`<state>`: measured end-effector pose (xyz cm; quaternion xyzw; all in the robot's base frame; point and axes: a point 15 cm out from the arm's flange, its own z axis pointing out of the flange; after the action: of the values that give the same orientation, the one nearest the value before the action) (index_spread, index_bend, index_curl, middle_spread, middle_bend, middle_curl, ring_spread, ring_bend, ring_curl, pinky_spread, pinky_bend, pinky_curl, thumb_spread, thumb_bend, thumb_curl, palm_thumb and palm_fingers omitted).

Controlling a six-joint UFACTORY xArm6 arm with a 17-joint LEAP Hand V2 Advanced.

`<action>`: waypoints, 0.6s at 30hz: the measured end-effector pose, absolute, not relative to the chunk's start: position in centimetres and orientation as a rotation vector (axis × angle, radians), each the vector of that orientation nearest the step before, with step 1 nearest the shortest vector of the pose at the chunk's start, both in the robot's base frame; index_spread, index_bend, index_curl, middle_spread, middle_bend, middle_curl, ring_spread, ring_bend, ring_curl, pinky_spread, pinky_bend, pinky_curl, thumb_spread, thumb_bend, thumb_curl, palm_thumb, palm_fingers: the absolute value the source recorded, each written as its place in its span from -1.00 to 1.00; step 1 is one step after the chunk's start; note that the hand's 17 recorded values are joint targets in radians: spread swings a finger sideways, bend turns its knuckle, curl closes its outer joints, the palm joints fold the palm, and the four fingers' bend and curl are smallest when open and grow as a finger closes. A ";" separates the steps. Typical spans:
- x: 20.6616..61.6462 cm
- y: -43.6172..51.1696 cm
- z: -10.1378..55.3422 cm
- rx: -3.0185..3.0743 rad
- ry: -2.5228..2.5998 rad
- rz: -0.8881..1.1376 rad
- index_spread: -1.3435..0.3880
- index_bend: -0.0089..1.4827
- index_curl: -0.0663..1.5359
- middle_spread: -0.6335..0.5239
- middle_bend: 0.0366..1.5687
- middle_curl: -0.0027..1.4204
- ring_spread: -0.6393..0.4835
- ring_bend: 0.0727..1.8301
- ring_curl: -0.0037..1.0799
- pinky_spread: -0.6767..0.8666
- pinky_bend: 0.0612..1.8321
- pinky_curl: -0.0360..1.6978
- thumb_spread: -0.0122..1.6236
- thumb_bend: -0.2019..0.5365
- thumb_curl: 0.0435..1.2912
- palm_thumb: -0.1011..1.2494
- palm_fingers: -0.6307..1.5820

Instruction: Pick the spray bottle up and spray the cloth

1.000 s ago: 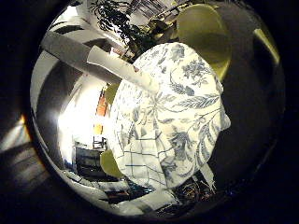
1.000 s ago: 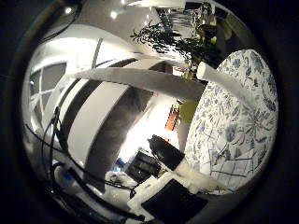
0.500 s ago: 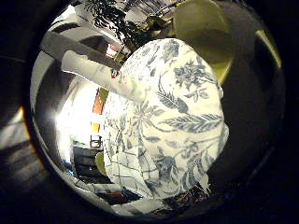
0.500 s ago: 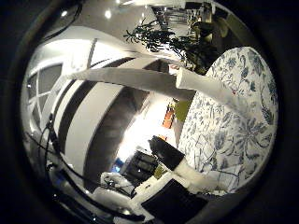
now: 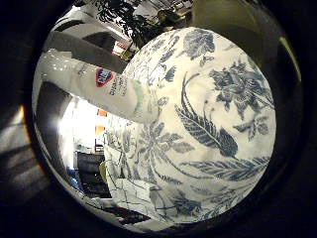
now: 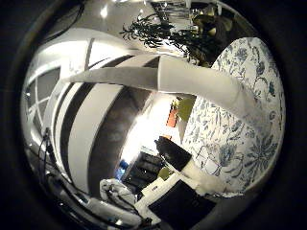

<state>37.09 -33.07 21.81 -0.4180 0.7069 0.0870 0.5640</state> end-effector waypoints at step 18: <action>43.6 -29.5 21.1 -1.084 1.703 0.253 0.40 -0.77 -0.56 0.27 -0.64 -0.49 0.49 -0.59 -0.51 0.37 -0.64 -0.64 0.28 -0.51 -0.56 0.05 -0.20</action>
<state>43.59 -29.52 21.12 -0.4532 0.7122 0.1056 0.5256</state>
